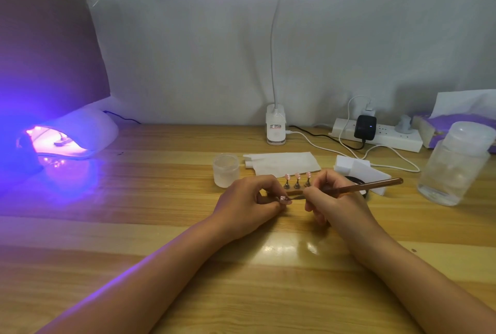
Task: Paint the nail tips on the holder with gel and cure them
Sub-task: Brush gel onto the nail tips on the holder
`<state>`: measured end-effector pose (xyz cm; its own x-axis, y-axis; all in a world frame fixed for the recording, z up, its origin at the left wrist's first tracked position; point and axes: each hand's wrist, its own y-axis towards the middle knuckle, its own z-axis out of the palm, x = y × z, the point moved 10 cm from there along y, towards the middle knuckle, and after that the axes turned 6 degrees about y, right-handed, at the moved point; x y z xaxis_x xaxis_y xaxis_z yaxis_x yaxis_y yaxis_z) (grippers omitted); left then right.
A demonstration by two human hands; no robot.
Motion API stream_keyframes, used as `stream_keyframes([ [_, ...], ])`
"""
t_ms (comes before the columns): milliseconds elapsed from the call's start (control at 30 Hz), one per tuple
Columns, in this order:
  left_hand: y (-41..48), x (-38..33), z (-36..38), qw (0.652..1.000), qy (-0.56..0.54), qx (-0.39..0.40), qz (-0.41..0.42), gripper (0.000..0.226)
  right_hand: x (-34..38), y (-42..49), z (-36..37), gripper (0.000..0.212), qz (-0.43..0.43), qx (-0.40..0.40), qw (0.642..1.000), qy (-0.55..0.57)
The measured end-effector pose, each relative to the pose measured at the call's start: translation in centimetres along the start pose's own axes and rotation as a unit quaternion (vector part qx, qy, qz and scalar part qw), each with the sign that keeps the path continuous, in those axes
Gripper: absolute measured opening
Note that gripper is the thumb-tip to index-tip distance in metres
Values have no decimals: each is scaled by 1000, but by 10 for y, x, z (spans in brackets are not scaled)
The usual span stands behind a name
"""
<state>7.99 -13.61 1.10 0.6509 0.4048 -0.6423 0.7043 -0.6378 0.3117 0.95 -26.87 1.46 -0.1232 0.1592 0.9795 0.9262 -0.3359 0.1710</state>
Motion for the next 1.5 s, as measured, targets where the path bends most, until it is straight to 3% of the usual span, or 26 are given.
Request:
stream_keyframes([
  [233, 0, 0, 0, 1000, -13, -1, -2, 3, -2, 1, -9, 12, 3, -38, 999, 15],
  [367, -1, -3, -2, 1000, -11, -11, 2, 6, 2, -1, -7, 13, -3, -22, 997, 79],
  [567, -1, -2, -3, 1000, -21, -5, -1, 12, 5, -3, -2, 12, -11, -1, 996, 86],
  [833, -1, 1, -1, 1000, -11, -5, -9, 12, 2, -1, 2, 9, -4, 18, 998, 54],
  [1233, 0, 3, -2, 1000, -16, -17, -1, 11, -2, 1, -5, 8, -2, -18, 1000, 18],
  [1500, 0, -3, -6, 999, -31, -24, 19, 10, 0, -1, -12, 11, 0, -39, 994, 106],
])
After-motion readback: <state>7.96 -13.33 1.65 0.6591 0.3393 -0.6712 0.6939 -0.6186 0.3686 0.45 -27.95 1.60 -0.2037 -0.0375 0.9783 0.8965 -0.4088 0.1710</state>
